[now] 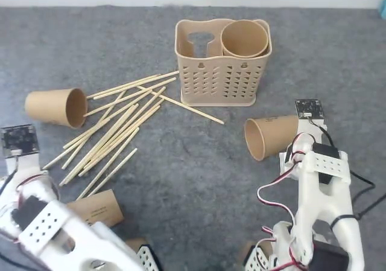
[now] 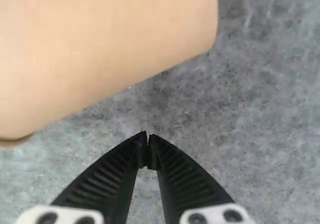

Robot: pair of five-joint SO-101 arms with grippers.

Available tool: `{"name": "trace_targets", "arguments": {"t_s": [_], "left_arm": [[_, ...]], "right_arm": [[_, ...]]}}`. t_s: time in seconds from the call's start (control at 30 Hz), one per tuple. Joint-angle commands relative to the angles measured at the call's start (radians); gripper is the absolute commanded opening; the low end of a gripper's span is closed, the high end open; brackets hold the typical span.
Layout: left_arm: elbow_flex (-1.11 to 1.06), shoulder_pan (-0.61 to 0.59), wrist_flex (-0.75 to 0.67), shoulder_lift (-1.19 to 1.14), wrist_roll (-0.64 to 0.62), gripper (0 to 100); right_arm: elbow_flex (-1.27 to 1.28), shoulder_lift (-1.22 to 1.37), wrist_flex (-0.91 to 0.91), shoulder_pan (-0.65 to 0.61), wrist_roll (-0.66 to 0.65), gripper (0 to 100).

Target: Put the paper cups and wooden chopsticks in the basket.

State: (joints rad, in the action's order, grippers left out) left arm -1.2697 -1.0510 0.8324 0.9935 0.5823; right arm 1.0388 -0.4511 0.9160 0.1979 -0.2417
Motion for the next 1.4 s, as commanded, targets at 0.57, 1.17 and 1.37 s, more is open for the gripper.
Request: {"name": "trace_targets", "arguments": {"t_s": [0.57,1.17,1.37], "left_arm": [[0.429,0.087,0.338,-0.006,-0.473,1],[0.811,0.721,0.37,-0.008,-1.031,1],[0.889,0.845,0.195,-0.015,-1.036,1]], "right_arm": [[-0.003,-0.05,0.028,0.005,-0.014,0.9],[-0.003,-0.045,0.005,0.042,-0.006,0.9],[-0.003,-0.045,0.005,0.041,-0.006,0.9]]}}
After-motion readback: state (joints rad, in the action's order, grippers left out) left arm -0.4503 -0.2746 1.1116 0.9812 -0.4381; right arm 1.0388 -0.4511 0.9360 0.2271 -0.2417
